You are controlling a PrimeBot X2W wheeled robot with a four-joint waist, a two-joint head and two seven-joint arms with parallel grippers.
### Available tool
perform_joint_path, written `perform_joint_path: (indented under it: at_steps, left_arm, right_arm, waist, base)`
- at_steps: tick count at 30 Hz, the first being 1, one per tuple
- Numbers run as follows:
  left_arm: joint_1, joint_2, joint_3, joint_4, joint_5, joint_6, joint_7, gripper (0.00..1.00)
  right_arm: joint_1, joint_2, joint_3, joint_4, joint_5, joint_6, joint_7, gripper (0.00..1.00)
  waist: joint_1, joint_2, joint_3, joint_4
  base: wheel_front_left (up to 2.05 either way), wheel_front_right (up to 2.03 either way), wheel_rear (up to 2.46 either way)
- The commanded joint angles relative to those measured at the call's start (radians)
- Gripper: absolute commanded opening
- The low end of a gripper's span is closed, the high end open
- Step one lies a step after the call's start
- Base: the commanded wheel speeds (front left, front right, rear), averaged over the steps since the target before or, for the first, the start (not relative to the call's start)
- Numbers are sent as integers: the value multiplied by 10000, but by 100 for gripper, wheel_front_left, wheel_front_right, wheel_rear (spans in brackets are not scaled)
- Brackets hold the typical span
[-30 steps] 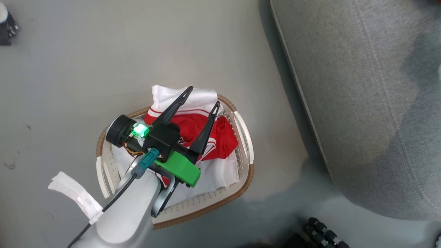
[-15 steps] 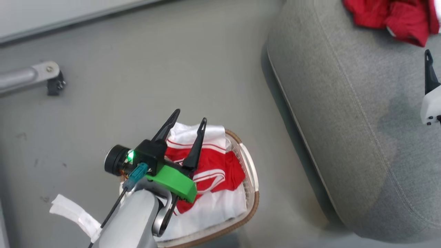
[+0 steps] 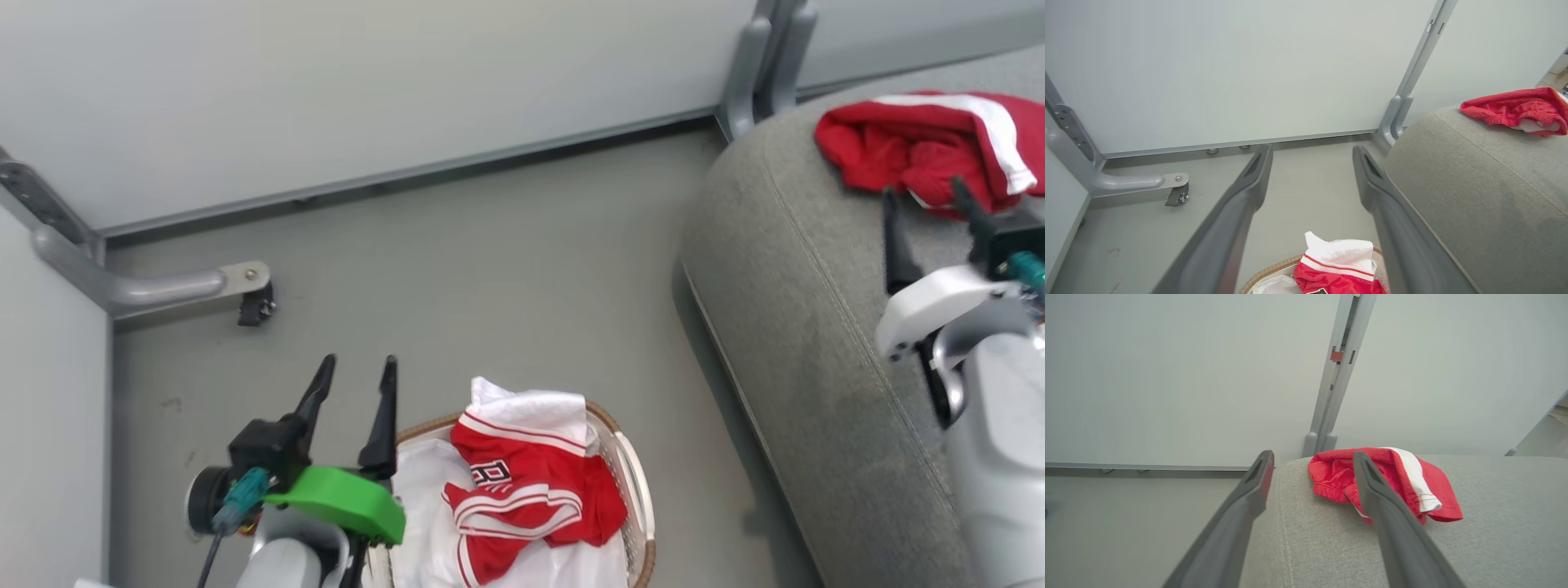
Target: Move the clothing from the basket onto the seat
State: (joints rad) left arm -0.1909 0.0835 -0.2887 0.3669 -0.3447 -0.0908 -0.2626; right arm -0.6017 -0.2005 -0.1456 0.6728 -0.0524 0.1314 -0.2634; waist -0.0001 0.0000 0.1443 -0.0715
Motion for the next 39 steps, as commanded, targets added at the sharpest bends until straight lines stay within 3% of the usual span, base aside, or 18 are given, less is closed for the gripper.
perform_joint_path:
  at_steps: [1, 4, 10, 20, 39]
  left_arm:
    - [326, -8, 258, -9, -10, 66, -33, 100]
    - [714, -62, 762, -70, 111, 148, -32, 100]
    - [1364, -199, 1454, -176, 209, 147, -32, 100]
    - [2138, -300, 2032, -277, 264, -19, -22, 100]
    - [2284, -326, 2006, -166, 176, -139, -22, 100]
  right_arm:
    - [455, 284, 20, -243, -52, -12, -19, 100]
    - [1038, 866, 128, -696, 14, -12, -20, 100]
    - [2320, 1427, 472, -1517, 218, -12, -20, 100]
    - [4317, 1483, 1127, -2614, 1808, -12, -20, 100]
    - [5175, 1479, 1463, -3041, 1683, -12, -20, 100]
  waist:
    - [1, 0, -811, 739]
    - [1, 0, -933, 940]
    - [1, 0, -1141, 1310]
    - [1, 0, -1525, 1592]
    - [1, 0, -1708, 1417]
  base:
    - [0, 0, 0]
    - [0, 0, 0]
    - [0, 0, 0]
    - [0, 0, 0]
    - [0, 0, 0]
